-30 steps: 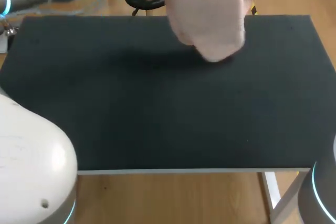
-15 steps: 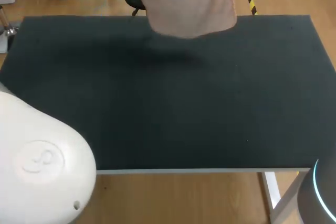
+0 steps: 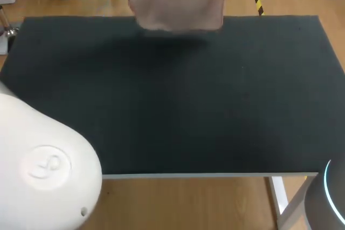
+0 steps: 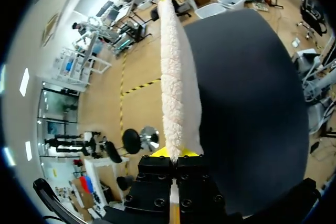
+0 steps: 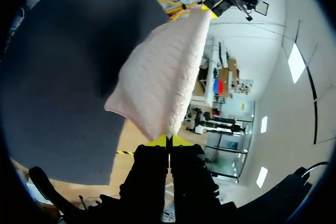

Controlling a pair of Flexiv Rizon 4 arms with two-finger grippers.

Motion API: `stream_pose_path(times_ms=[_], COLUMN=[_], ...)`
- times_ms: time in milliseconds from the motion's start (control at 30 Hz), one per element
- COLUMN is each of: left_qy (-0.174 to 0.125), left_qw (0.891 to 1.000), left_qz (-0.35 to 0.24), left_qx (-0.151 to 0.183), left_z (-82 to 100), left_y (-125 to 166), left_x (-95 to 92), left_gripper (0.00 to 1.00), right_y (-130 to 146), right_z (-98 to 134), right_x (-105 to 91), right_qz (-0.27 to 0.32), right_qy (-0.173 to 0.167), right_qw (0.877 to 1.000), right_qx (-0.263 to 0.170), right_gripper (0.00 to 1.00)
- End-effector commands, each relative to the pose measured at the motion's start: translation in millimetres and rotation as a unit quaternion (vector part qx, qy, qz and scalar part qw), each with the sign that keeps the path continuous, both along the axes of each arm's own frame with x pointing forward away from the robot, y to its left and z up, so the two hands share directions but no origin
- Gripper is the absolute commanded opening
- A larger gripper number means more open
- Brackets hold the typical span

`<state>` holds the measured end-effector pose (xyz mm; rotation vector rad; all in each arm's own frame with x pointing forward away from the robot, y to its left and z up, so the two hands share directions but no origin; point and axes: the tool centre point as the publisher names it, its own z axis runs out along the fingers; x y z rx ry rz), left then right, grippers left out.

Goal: Fold the towel

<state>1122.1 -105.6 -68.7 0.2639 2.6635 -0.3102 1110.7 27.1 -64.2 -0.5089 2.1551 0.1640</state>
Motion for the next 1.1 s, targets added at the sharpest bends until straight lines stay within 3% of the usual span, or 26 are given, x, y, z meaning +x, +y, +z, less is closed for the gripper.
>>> stream_pose_path(times_ms=[33, 200, 367, 533, 833, 1033, 1100], left_qy=[0.025, 0.073, 0.099, 0.122, 0.193, 0.255, 0.264], left_qw=[1.0, 0.997, 0.994, 0.991, 0.981, 0.967, 0.964], left_qz=[-0.016, -0.028, -0.049, -0.057, -0.024, 0.007, 0.017], left_qx=[-0.01, -0.014, -0.018, -0.021, -0.007, 0.01, 0.036], left_z=[-30.2, -60.4, -71.0, -83.6, -142.6, -194.1, -214.8], left_y=[5, 4, 3, 2, -2, -1, -2], left_x=[-37.7, -76.1, -110.9, -133.3, -136.1, -126.8, -118.0], left_gripper=[0.0, 0.0, 0.0, 0.0, 0.0, 0.0, 0.0], right_y=[-14, -17, -16, -13, -14, -15, -12], right_z=[-27, -57, -77, -90, -144, -185, -199], right_x=[-39.3, -76.6, -106.0, -129.5, -139.6, -120.6, -110.5], right_qz=[-0.004, 0.004, 0.004, -0.003, -0.045, -0.091, -0.099], right_qy=[0.024, 0.067, 0.111, 0.14, 0.202, 0.238, 0.25], right_qw=[1.0, 0.997, 0.993, 0.99, 0.977, 0.966, 0.962], right_qx=[-0.011, -0.032, -0.035, -0.03, -0.049, -0.043, -0.043], right_gripper=[0.0, 0.0, 0.0, 0.0, 0.0, 0.0, 0.0])
